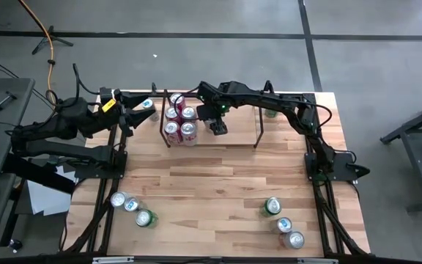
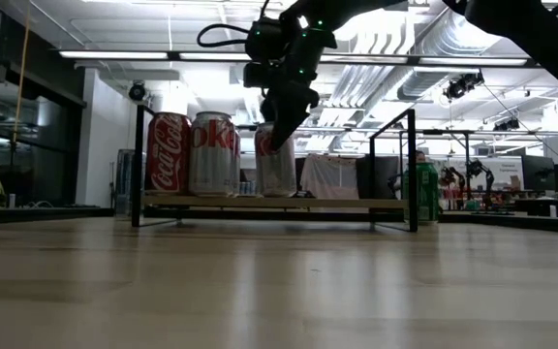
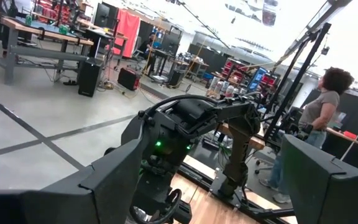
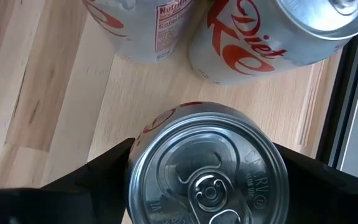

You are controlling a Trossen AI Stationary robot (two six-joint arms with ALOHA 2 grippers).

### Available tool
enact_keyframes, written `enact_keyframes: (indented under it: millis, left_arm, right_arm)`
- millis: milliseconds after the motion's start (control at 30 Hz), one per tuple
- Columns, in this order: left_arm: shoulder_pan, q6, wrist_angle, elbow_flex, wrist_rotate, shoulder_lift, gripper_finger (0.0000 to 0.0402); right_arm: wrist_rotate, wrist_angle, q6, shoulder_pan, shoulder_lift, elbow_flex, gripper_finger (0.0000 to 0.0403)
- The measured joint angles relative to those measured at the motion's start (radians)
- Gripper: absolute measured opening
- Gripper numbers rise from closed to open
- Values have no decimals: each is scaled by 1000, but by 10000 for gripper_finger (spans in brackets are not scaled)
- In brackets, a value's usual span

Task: Place canned beverage on shelf
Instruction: Put the silver soda can on the shelf aligned with the other silver soda cans

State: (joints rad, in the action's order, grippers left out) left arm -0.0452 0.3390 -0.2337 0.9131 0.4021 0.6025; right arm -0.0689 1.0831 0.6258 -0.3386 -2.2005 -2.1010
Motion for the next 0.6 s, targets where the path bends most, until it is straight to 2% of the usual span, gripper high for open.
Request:
enact_keyframes:
  millis: [167, 333, 467, 600]
  left_arm:
    - [0, 0, 0, 0, 0, 0, 296]
    - [1, 0, 0, 0, 0, 0, 296]
    - [1, 0, 0, 0, 0, 0, 296]
    - [0, 0, 0, 0, 0, 0, 296]
  right_arm:
    - [1, 6, 7, 4, 0, 0, 318]
    - [10, 15, 47, 10, -9, 6, 358]
    - [63, 8, 53, 13, -7, 4, 385]
    - [94, 11, 46, 9, 6, 4, 393]
